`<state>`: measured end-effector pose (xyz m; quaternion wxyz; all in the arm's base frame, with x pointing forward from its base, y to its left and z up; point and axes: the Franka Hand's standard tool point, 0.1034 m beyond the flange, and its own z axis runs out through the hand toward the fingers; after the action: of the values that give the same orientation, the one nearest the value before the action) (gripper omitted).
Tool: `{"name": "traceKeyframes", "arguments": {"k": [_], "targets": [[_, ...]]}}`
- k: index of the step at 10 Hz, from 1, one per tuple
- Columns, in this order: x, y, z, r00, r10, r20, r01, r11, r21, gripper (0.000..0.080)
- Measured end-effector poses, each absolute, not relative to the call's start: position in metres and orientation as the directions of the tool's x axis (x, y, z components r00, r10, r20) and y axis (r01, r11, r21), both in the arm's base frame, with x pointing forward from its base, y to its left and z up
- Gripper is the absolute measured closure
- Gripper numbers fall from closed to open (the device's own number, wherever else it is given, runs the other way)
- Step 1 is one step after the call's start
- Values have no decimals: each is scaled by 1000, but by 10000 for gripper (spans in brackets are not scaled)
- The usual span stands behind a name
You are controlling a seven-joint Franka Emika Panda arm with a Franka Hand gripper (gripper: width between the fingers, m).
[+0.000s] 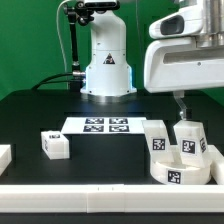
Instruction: Assemble stool
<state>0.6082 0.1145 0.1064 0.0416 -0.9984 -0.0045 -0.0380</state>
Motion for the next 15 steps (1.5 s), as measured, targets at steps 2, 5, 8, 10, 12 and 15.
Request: {"name": "traceKeyframes", "arguments": {"k": [2, 5, 8, 10, 12, 15], "targets": [[609, 106, 104, 991, 109, 82, 114, -991, -64, 150], [608, 102, 101, 929, 360, 83, 363, -932, -23, 150], [607, 103, 92, 755, 655, 35, 655, -755, 21, 150], [607, 100, 88, 649, 761, 9, 760, -649, 26, 150], [604, 98, 82, 612, 791, 3, 790, -612, 31, 150], [603, 99, 74, 630, 777, -4, 777, -629, 26, 239]]}}
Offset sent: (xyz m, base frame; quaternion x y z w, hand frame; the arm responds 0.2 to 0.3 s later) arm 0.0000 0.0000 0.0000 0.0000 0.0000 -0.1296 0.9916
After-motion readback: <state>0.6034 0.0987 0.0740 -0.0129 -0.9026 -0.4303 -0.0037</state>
